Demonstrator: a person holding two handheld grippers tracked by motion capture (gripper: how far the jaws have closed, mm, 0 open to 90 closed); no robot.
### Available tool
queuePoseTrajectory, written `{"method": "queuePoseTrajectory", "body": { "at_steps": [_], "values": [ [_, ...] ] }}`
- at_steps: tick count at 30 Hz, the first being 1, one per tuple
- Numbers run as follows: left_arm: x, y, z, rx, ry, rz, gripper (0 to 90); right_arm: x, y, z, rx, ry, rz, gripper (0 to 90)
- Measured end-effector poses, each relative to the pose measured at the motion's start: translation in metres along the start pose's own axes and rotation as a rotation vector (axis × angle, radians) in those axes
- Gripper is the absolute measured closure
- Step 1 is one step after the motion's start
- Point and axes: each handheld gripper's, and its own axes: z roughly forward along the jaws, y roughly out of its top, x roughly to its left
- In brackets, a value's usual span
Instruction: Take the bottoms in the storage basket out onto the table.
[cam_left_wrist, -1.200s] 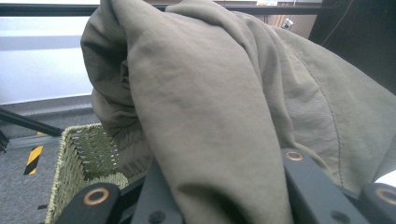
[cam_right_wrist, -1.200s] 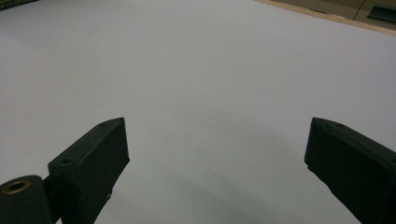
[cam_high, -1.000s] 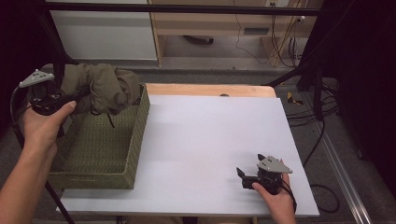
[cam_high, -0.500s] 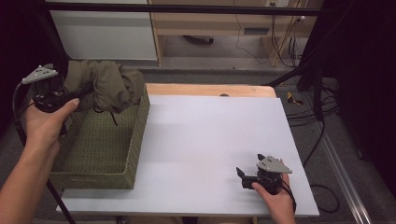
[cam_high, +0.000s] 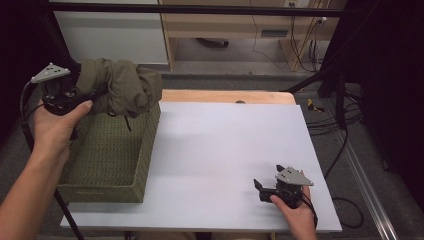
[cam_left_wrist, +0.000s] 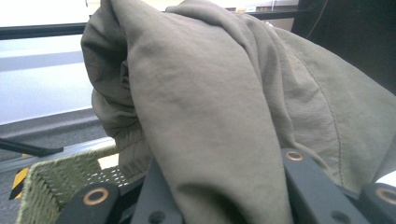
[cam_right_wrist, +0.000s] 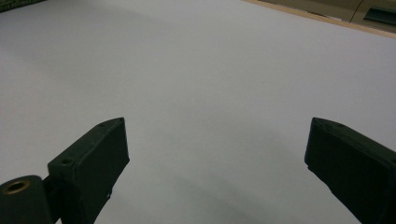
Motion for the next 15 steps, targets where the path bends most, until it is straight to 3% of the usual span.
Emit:
{"method": "queuePoseTrajectory", "body": {
  "at_steps": [15],
  "values": [
    [-0.028,0.012,0.017,0.001,-0.051,0.022,72.4,0.000,0.000,0.000,0.000,0.000,0.000,6.5]
  ]
}}
